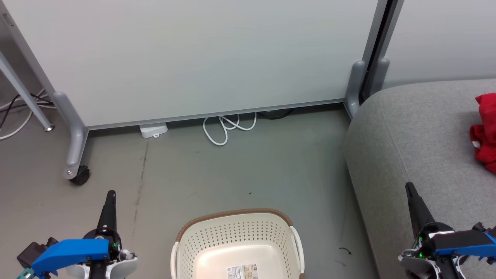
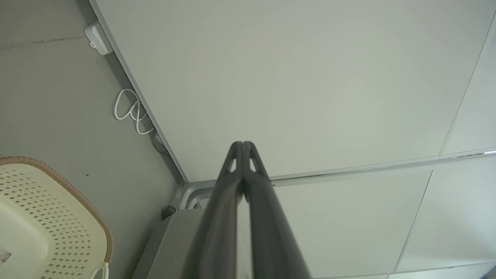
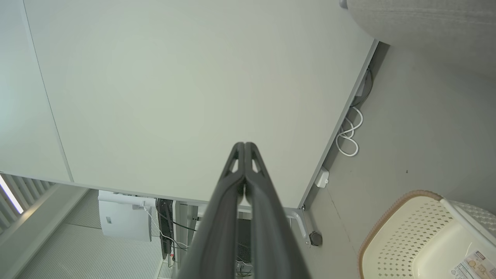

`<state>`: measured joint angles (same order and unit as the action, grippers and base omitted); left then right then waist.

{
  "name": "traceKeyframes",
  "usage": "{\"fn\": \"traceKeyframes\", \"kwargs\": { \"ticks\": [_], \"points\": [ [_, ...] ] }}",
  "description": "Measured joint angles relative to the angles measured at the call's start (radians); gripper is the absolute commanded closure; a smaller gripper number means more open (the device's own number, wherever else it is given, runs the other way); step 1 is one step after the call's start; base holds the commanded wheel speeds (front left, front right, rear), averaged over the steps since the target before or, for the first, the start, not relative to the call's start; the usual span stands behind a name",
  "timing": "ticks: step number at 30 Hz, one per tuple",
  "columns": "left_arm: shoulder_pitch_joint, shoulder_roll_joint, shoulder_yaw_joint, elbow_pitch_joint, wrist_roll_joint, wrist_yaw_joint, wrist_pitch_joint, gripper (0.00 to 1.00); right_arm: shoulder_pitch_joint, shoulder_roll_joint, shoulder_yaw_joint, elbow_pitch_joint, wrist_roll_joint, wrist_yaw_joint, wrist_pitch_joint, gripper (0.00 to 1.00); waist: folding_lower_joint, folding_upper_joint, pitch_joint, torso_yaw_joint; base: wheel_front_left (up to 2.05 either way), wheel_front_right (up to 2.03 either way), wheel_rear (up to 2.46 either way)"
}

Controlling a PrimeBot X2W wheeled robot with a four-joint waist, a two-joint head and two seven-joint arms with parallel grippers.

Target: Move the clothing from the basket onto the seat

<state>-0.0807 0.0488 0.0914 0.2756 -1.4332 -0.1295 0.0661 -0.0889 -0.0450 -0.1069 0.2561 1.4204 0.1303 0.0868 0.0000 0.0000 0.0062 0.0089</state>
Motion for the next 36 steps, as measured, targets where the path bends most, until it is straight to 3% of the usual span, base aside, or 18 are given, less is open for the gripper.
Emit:
{"fn": "traceKeyframes", "kwargs": {
  "ticks": [27, 36],
  "points": [
    [-0.021, 0.000, 0.022, -0.030, -0.177, 0.000, 0.047, 1.00, -0.012, -0.002, -0.006, -0.010, 0.188, 0.000, 0.026, 1.00, 0.0000, 0.0000, -0.003, -0.009, 0.00, 0.00, 0.00],
    [-0.023, 0.000, 0.022, -0.030, -0.178, 0.000, 0.048, 1.00, -0.014, -0.002, -0.007, -0.010, 0.191, 0.000, 0.026, 1.00, 0.0000, 0.0000, -0.003, -0.009, 0.00, 0.00, 0.00]
  ]
}}
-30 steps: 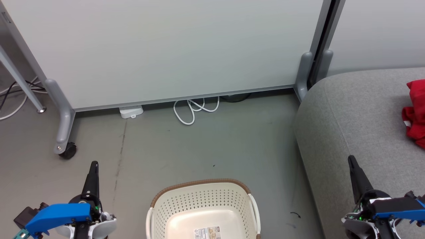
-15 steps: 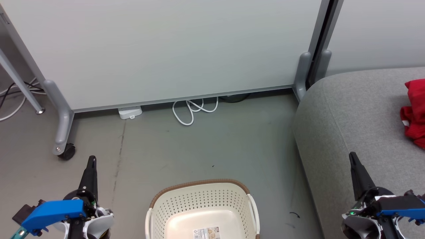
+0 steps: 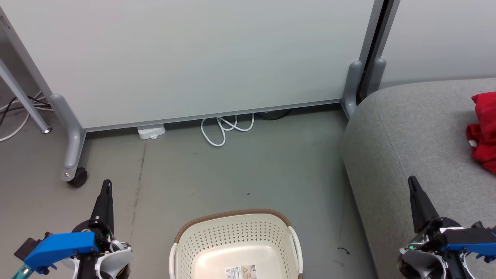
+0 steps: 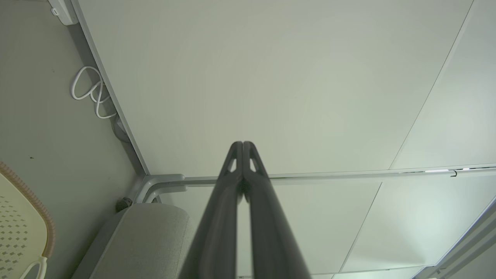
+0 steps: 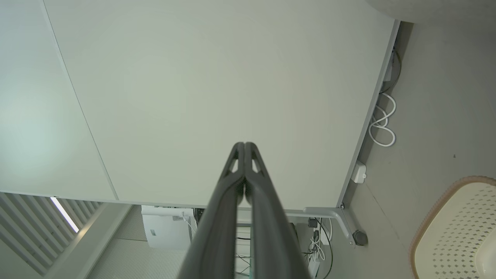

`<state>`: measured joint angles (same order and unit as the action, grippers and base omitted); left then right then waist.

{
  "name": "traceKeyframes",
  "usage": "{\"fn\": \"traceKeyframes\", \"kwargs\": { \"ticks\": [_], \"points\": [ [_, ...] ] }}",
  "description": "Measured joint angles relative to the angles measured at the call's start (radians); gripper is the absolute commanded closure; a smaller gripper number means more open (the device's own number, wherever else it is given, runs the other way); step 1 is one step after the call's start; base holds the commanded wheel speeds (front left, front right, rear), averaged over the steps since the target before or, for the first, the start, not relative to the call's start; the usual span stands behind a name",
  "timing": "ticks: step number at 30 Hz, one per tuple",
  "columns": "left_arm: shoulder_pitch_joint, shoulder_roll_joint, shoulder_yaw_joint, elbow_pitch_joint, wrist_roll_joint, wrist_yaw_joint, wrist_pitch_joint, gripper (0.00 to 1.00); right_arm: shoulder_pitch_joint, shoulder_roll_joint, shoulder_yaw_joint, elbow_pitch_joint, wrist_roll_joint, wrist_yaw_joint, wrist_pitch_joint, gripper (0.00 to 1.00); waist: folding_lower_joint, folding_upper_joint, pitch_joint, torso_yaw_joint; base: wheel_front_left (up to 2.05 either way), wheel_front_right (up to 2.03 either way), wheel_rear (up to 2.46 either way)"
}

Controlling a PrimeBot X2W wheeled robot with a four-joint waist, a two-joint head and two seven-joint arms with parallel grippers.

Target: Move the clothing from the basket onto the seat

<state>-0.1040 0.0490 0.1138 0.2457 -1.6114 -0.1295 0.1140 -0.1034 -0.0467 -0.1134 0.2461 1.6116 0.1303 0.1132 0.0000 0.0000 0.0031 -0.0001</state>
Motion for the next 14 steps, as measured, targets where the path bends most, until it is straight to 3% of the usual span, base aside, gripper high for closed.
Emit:
{"fn": "traceKeyframes", "kwargs": {
  "ticks": [14],
  "points": [
    [0.000, 0.000, 0.000, 0.000, 0.000, 0.000, 0.000, 1.00, 0.000, 0.000, 0.000, 0.000, 0.000, 0.000, 0.000, 1.00, 0.0000, 0.0000, 0.000, 0.000, 0.00, 0.00, 0.00]
  ]
}}
